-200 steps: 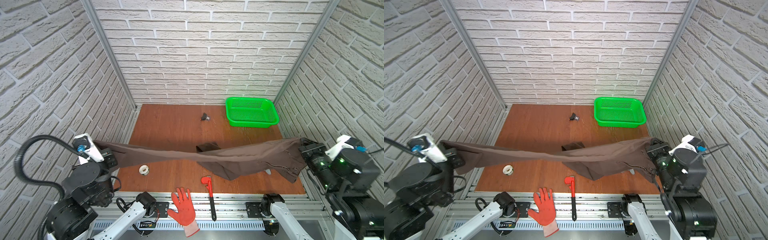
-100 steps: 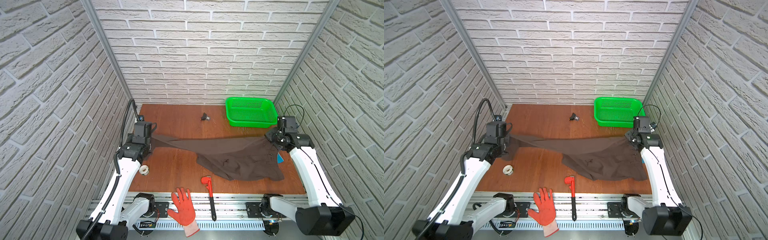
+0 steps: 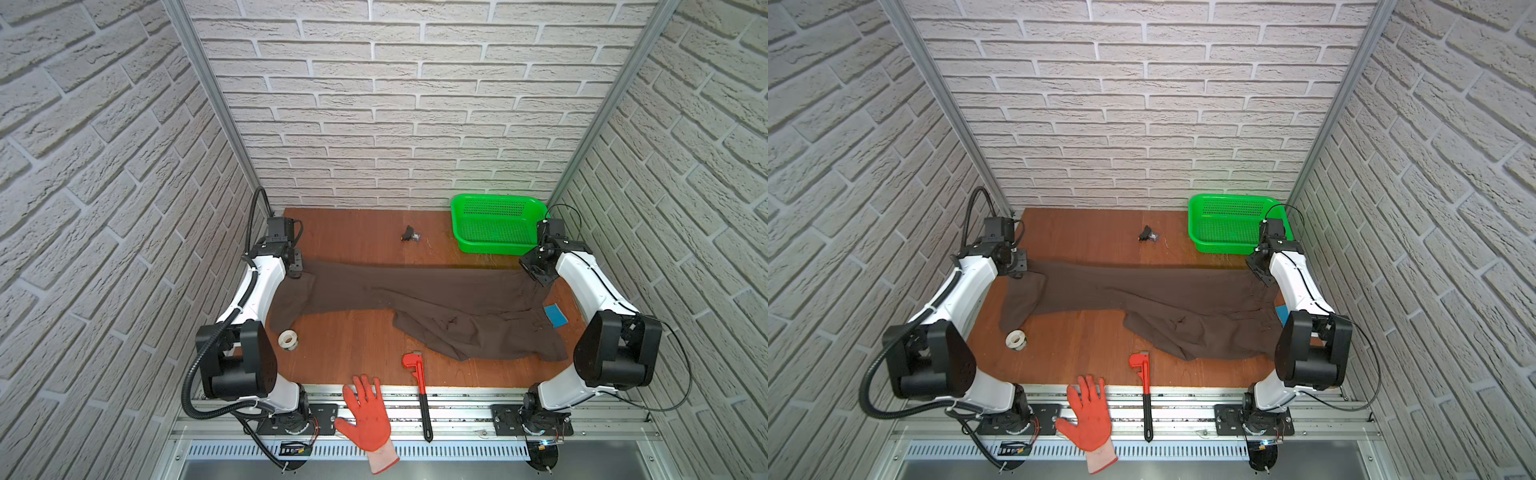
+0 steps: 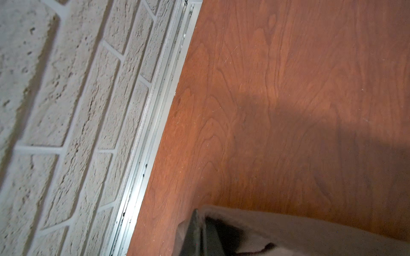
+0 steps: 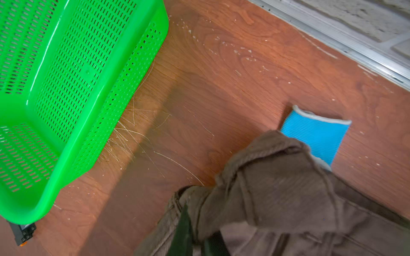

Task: Fold and stack the trousers
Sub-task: 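Lay the stretched trousers flat on the table, moving both grippers farther from the robot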

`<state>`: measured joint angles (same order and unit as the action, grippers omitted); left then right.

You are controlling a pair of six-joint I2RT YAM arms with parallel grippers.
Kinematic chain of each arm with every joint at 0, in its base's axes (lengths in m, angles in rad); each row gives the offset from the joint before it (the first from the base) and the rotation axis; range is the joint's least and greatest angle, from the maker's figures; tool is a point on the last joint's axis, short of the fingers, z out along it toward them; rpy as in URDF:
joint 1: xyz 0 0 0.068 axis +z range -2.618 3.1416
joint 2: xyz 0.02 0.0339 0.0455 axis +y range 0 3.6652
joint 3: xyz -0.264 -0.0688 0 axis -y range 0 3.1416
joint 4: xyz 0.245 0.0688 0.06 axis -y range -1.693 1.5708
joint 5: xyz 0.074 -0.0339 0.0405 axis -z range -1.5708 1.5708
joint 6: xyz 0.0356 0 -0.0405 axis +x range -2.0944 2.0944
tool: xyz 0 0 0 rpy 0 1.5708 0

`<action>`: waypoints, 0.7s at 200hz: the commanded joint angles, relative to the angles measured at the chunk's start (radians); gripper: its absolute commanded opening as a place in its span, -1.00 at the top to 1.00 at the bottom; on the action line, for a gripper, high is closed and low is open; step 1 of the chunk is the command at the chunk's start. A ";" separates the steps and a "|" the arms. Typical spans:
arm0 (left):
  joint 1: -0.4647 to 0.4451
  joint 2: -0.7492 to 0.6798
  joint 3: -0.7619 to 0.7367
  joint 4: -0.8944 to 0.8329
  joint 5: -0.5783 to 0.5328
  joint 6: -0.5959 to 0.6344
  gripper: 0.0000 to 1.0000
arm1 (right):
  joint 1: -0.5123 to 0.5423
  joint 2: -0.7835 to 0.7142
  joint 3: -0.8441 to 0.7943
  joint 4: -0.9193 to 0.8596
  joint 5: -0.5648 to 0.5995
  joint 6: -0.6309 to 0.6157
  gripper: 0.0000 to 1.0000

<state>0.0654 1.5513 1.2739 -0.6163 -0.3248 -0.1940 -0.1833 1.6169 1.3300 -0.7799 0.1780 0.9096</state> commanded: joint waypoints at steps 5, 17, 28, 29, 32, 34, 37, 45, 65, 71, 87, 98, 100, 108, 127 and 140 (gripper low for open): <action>0.014 0.099 0.085 0.005 -0.045 -0.001 1.00 | -0.011 0.050 0.067 0.040 0.029 0.015 0.89; 0.014 0.155 0.133 -0.005 -0.056 0.004 1.00 | -0.010 0.081 0.095 0.041 0.035 0.018 0.89; 0.014 0.203 0.175 -0.008 -0.059 0.012 1.00 | -0.011 0.111 0.116 0.044 0.039 0.020 0.89; 0.014 0.208 0.179 -0.008 -0.060 0.012 1.00 | -0.011 0.113 0.117 0.044 0.040 0.019 0.89; 0.014 0.221 0.190 -0.010 -0.061 0.014 1.00 | -0.011 0.122 0.124 0.044 0.041 0.021 0.89; 0.014 0.229 0.198 -0.011 -0.062 0.015 1.00 | -0.010 0.128 0.128 0.045 0.042 0.021 0.89; 0.014 0.241 0.209 -0.012 -0.063 0.016 1.00 | -0.011 0.137 0.135 0.044 0.044 0.021 0.89; 0.014 0.277 0.238 -0.014 -0.069 0.021 1.00 | -0.010 0.160 0.152 0.042 0.047 0.023 0.89; 0.014 0.355 0.299 -0.008 -0.072 0.035 1.00 | -0.010 0.205 0.184 0.049 0.058 0.030 0.89; 0.014 0.377 0.318 -0.008 -0.073 0.037 1.00 | -0.009 0.219 0.193 0.052 0.062 0.032 0.89; 0.016 0.435 0.374 -0.023 -0.077 0.046 1.00 | -0.009 0.250 0.220 0.047 0.078 0.034 0.89; 0.015 0.470 0.405 -0.028 -0.077 0.050 1.00 | -0.010 0.271 0.235 0.050 0.081 0.035 0.89; 0.016 0.475 0.411 -0.030 -0.079 0.050 1.00 | -0.009 0.274 0.237 0.052 0.082 0.035 0.89; 0.015 0.493 0.431 -0.039 -0.077 0.050 1.00 | -0.008 0.289 0.248 0.056 0.083 0.037 0.89; 0.019 0.523 0.476 -0.055 -0.073 0.045 0.99 | -0.008 0.329 0.291 0.057 0.075 0.024 0.89; 0.024 0.533 0.506 -0.067 -0.066 0.050 0.86 | -0.008 0.353 0.331 0.036 0.070 0.016 0.89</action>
<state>0.0639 2.0720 1.7088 -0.6750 -0.3305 -0.1535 -0.1772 1.9461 1.5871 -0.7692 0.1703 0.9318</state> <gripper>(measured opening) 0.053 0.088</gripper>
